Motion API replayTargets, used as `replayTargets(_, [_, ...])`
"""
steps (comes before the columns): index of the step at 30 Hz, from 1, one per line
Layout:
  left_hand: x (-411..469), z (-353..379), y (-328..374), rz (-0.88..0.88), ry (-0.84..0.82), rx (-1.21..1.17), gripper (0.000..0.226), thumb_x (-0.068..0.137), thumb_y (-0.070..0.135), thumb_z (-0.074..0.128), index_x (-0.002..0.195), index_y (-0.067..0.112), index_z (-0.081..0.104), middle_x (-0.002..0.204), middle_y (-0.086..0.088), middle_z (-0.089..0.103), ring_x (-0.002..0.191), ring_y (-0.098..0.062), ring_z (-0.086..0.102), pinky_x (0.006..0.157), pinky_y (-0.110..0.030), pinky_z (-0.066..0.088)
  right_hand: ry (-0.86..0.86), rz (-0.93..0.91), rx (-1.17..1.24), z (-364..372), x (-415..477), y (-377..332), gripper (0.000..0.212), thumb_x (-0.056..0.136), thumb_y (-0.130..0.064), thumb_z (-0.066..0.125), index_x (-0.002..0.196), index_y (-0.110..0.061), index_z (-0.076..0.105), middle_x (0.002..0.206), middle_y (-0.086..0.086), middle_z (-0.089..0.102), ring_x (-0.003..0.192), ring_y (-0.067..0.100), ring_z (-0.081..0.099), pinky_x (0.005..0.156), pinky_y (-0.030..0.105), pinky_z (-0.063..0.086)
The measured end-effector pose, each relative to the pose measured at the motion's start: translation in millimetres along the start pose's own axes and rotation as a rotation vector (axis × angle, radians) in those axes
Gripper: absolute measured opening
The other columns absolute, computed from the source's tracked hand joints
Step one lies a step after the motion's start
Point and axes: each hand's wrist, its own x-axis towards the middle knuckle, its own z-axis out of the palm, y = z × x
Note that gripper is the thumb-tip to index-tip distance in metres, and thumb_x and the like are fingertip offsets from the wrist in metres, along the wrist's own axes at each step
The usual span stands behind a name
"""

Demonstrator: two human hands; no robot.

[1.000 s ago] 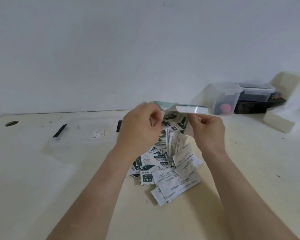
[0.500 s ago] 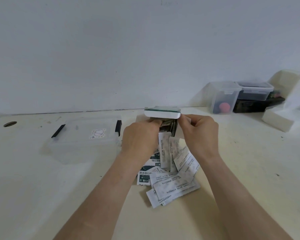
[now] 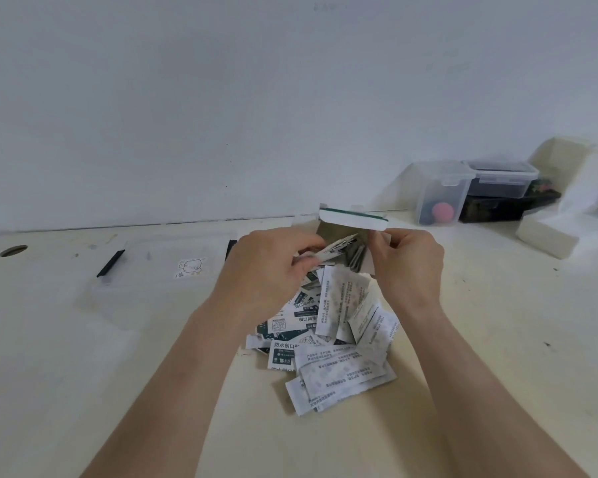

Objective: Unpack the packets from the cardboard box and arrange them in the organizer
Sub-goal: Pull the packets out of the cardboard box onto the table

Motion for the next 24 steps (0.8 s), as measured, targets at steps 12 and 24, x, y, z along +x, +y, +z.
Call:
replayTargets(12, [-19, 1, -17, -0.034, -0.367, 0.279, 0.041, 0.084, 0.006, 0.057, 0.104, 0.04, 0.066, 0.097, 0.016, 0.056, 0.091, -0.01, 0.056, 0.078, -0.027, 0.046, -0.001, 0.123, 0.085, -1, 7, 10, 0.047, 0.092, -0.03, 0.059, 0.076, 0.014, 0.061, 0.073, 0.032, 0.062, 0.047, 0.019, 0.066, 0.049, 0.027, 0.035])
replayTargets(24, [-2, -1, -4, 0.031, -0.183, 0.216, 0.026, 0.091, 0.015, 0.048, 0.099, 0.026, 0.07, 0.112, 0.014, 0.06, 0.105, -0.007, 0.049, 0.089, -0.024, 0.04, 0.174, 0.161, 0.193, -12, 11, 11, 0.043, 0.086, -0.02, 0.061, 0.054, 0.005, 0.047, 0.04, -0.003, 0.034, 0.058, 0.04, 0.065, 0.039, 0.021, 0.04])
